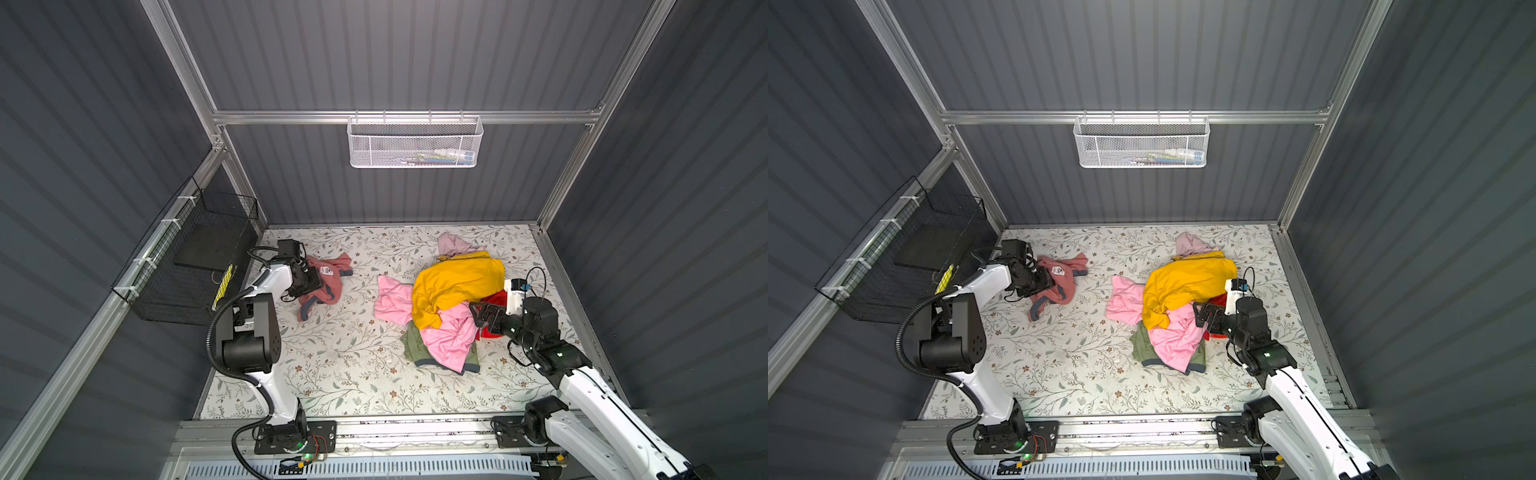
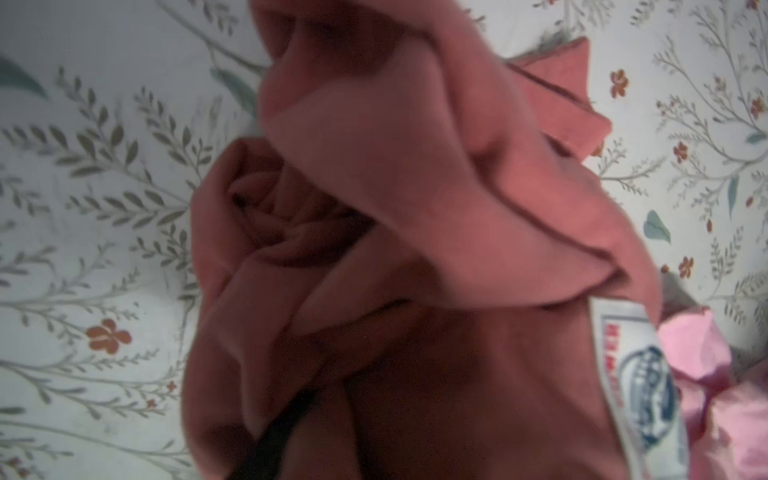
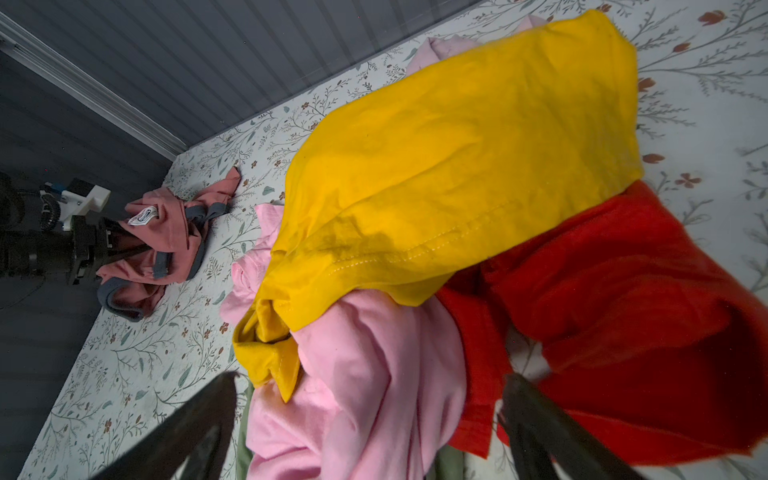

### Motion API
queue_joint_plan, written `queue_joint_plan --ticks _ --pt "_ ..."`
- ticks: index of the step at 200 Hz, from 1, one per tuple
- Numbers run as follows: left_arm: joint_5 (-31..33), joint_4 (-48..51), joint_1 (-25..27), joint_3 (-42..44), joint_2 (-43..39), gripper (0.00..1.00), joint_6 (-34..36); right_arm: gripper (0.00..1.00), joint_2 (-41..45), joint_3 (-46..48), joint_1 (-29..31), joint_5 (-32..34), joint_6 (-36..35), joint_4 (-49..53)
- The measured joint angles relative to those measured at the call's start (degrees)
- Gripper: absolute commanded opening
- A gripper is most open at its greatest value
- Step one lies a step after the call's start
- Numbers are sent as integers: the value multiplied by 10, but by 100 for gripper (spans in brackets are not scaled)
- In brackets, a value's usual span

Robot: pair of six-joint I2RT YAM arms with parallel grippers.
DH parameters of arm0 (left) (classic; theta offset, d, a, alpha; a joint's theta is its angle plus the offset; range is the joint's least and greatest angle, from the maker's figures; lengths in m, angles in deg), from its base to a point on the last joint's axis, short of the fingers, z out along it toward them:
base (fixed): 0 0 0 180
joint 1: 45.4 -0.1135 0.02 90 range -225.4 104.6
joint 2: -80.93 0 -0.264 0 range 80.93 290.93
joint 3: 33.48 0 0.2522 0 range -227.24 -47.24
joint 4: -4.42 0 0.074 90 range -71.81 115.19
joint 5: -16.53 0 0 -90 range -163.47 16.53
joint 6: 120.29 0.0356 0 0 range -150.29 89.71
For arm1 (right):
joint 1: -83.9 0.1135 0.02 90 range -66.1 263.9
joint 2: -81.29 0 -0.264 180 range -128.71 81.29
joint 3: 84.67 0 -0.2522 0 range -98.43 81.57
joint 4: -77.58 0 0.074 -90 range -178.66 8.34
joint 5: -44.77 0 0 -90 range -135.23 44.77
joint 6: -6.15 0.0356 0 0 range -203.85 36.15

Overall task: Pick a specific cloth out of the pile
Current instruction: 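Lower the dusty-rose sweatshirt onto the table near the wire basket with the left gripper, then open the left gripper to release the sweatshirt onto the table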

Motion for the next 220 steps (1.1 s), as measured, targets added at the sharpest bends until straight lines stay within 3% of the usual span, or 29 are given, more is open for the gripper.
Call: queue_joint_plan --ticks 17,36,61,145,201,220 --pt "19 -9 16 14 1 84 -5 99 -1 0 0 0 -2 0" --pt "39 -18 28 30 -3 87 -8 99 0 0 0 1 -5 1" --pt "79 -5 43 37 -24 100 -4 99 3 0 0 4 -8 2" --pt "162 69 78 4 -137 100 24 99 4 -1 0 17 -28 14" --pt "158 68 82 -10 -113 90 43 99 4 -5 0 30 -44 21" --pt "153 62 82 -40 -56 79 43 99 6 -12 0 30 -50 23"
